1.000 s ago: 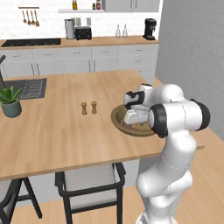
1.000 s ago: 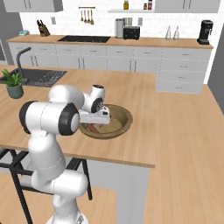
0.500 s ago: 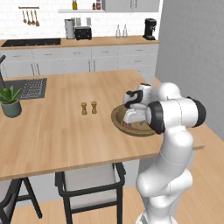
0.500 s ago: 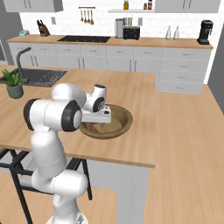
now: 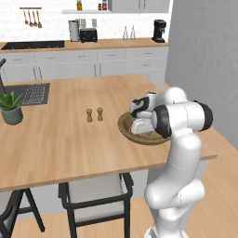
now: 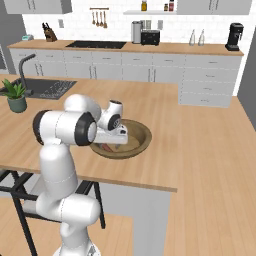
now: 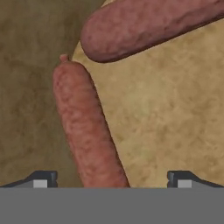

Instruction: Place one bun and one sausage from the bowl on each plate.

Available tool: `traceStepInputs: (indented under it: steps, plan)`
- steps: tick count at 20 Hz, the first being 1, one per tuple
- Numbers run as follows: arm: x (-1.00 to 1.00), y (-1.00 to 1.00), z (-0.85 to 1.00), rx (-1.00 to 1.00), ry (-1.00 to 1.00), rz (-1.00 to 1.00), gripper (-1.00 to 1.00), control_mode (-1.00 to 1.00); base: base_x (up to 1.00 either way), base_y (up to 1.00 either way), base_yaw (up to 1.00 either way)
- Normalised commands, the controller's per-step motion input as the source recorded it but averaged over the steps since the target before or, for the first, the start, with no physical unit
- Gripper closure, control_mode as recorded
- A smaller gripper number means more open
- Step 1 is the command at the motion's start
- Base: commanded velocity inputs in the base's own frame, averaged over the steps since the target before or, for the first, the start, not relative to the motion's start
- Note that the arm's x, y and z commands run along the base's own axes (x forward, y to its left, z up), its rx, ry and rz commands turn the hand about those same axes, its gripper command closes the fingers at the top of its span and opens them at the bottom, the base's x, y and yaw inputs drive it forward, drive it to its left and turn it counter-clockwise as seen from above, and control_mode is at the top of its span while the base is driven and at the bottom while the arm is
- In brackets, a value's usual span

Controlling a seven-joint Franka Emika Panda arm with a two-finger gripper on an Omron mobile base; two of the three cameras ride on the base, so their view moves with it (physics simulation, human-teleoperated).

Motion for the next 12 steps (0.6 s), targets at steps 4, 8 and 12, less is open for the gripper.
traceStepInputs:
  steps: [4,8,12]
  plan:
    - [0.0,0.0,-0.32,0.0,0.0,0.02,-1.0,-1.0,0.0,0.0,0.0]
    - [0.0,0.0,-0.28,0.0,0.0,0.02,-1.0,-1.0,0.0,0.0,0.0]
    - [0.0,0.0,-0.15,0.0,0.0,0.01,-1.0,-1.0,0.0,0.0,0.0]
